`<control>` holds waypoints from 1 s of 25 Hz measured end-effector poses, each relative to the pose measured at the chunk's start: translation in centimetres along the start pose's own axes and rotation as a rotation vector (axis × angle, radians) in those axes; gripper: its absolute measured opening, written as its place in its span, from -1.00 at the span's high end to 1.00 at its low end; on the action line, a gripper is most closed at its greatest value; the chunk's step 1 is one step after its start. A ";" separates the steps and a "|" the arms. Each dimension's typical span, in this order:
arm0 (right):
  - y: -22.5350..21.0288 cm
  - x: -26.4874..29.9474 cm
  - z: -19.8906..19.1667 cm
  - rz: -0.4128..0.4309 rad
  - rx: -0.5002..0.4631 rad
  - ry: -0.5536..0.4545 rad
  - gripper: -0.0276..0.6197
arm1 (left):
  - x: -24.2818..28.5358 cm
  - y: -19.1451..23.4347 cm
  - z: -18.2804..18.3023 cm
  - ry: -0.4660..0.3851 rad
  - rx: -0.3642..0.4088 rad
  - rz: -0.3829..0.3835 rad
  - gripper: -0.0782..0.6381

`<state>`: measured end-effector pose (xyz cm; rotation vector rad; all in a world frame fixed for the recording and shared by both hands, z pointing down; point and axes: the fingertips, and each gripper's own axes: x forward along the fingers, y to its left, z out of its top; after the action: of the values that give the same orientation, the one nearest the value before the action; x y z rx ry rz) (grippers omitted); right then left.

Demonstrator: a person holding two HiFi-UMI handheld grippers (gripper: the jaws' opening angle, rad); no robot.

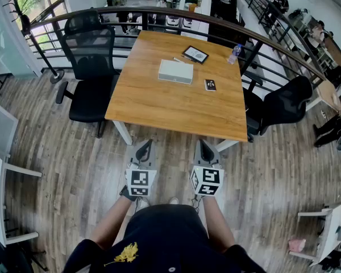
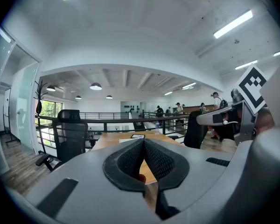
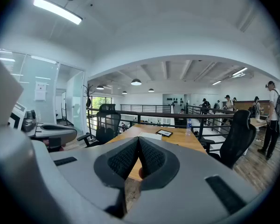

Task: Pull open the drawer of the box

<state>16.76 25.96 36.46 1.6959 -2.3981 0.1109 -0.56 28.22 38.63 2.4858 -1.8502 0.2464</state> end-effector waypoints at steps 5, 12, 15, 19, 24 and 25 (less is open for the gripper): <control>1.7 -0.2 0.1 0.017 -0.010 0.000 0.92 | -1.0 1.3 -0.1 0.005 -0.011 0.002 0.74; 1.0 -0.5 -0.1 -0.001 -0.027 0.012 0.92 | -2.5 3.3 -0.1 0.013 0.008 0.017 0.74; 0.8 -0.7 0.2 -0.004 -0.022 0.004 0.92 | -2.8 3.5 0.2 0.011 0.004 0.022 0.74; 1.1 -0.6 0.6 0.024 0.005 -0.028 0.91 | -2.5 3.0 0.3 -0.002 0.016 0.012 0.74; 1.6 -0.8 0.7 0.041 -0.003 -0.033 0.82 | -2.7 2.0 0.4 -0.002 0.021 -0.003 0.73; 1.6 -0.9 0.7 0.039 -0.003 -0.034 0.82 | -2.7 2.0 0.5 -0.001 0.024 -0.004 0.74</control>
<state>15.47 27.15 35.66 1.6629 -2.4554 0.0843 -3.13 30.13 37.62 2.5051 -1.8529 0.2687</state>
